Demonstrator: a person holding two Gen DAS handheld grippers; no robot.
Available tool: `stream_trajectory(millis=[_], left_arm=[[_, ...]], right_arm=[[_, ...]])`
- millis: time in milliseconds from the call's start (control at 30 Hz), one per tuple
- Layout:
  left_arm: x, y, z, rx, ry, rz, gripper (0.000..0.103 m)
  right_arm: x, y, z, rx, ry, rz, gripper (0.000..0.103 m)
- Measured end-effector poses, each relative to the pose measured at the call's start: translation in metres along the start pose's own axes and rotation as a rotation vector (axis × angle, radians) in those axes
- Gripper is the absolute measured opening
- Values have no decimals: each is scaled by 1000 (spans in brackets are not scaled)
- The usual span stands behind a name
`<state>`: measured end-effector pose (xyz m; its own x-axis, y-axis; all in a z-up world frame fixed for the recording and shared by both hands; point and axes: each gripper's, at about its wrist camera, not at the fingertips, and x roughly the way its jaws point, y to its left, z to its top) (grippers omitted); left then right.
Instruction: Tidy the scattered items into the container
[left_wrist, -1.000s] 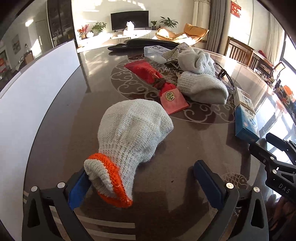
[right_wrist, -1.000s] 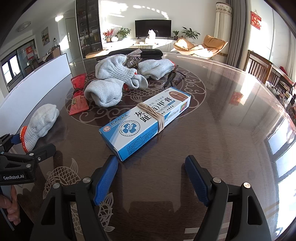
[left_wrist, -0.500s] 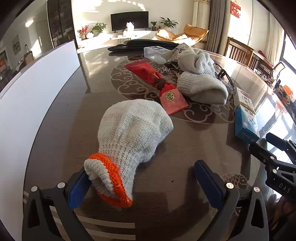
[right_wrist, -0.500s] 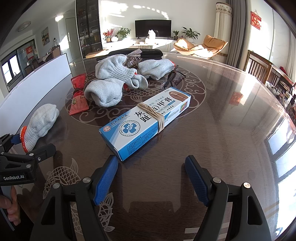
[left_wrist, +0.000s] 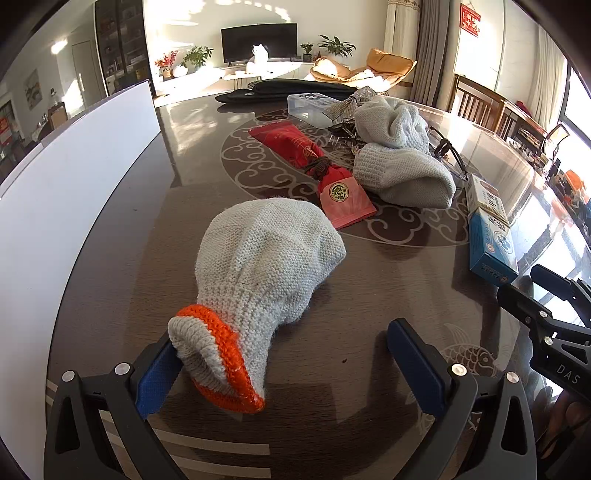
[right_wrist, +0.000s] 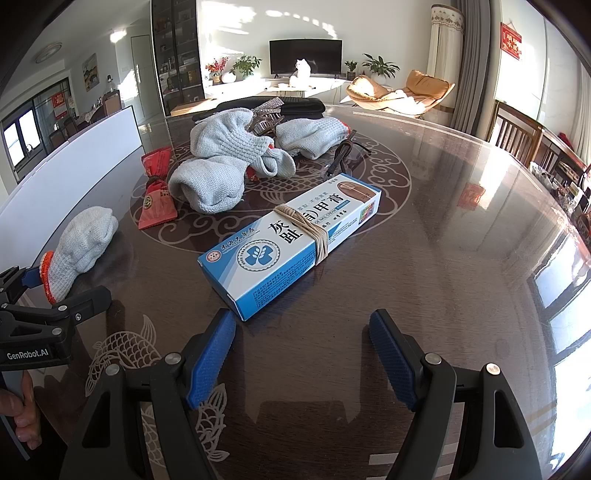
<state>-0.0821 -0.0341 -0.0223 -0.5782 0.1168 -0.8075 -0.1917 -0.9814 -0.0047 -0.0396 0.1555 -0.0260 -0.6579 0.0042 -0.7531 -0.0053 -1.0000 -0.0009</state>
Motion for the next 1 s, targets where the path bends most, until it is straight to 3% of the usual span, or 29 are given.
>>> stream_trajectory(millis=[1000], left_arm=[[-1,1,2,4,0,0,103]], right_arm=[[-1,2,-1,-28,-3,27,77]])
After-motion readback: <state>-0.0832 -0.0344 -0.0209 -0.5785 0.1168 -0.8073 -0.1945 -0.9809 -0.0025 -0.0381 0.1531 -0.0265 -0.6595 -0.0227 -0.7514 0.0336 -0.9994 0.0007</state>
